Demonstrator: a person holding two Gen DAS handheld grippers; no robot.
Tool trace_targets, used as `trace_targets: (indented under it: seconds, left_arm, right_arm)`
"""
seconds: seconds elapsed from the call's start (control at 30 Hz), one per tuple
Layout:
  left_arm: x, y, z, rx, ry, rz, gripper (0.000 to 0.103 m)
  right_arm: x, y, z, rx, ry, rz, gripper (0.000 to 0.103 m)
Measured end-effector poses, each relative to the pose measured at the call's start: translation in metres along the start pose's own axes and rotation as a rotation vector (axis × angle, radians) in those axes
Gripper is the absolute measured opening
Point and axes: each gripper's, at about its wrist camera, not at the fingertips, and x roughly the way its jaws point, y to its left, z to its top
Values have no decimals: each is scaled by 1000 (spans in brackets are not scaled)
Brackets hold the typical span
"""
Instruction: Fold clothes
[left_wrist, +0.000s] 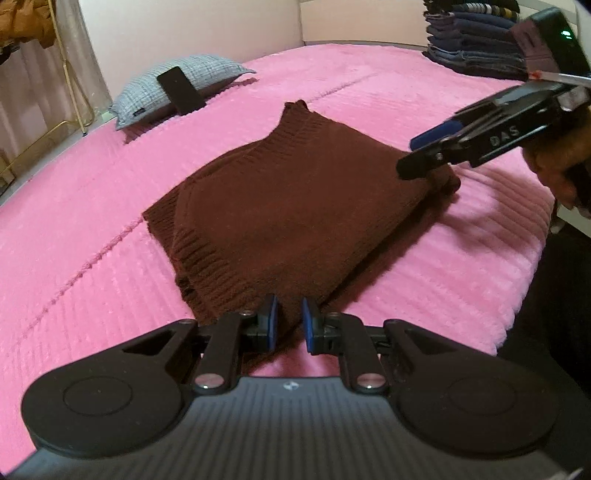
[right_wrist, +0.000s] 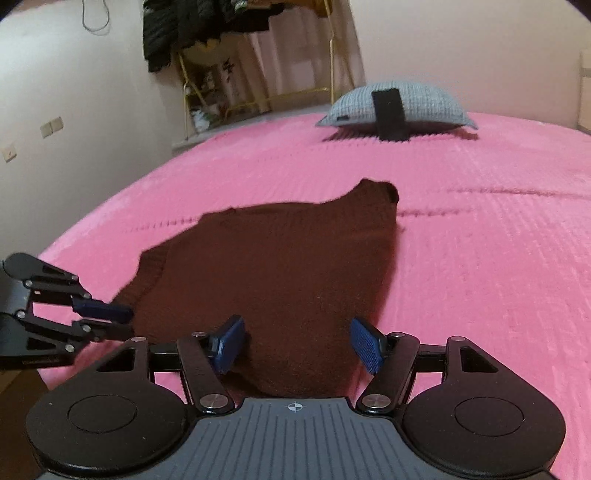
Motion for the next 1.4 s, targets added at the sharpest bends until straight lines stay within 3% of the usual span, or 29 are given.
trace_targets:
  seconds: [0.1, 0.2, 0.27, 0.3, 0.33, 0.6, 0.83, 1.4]
  left_arm:
    - [-3, -3, 0, -13, 10, 12, 13]
    - [-11, -7, 2, -18, 28, 30, 14]
    - [-17, -13, -1, -28, 33, 40, 24]
    - [-21, -16, -2, -34, 35, 45, 24]
    - [-24, -19, -3, -39, 38, 50, 25]
    - [-50, -42, -14, -81, 58, 91, 39]
    - [-61, -57, -11, -129, 56, 99, 42]
    - [-57, -71, -13, -109, 71, 99, 45]
  right_arm:
    - [-1, 6, -9, 1, 38, -37, 67]
    - [-16, 7, -9, 40, 20, -50, 67]
    - [-31, 9, -10, 61, 4, -67, 73]
    - [-38, 10, -13, 72, 4, -78, 81]
    - [-44, 13, -16, 75, 5, -83, 83]
    - [-81, 39, -39, 30, 61, -107, 83]
    - [-95, 60, -43, 1, 76, -136, 84]
    - [-96, 59, -50, 25, 100, -133, 84]
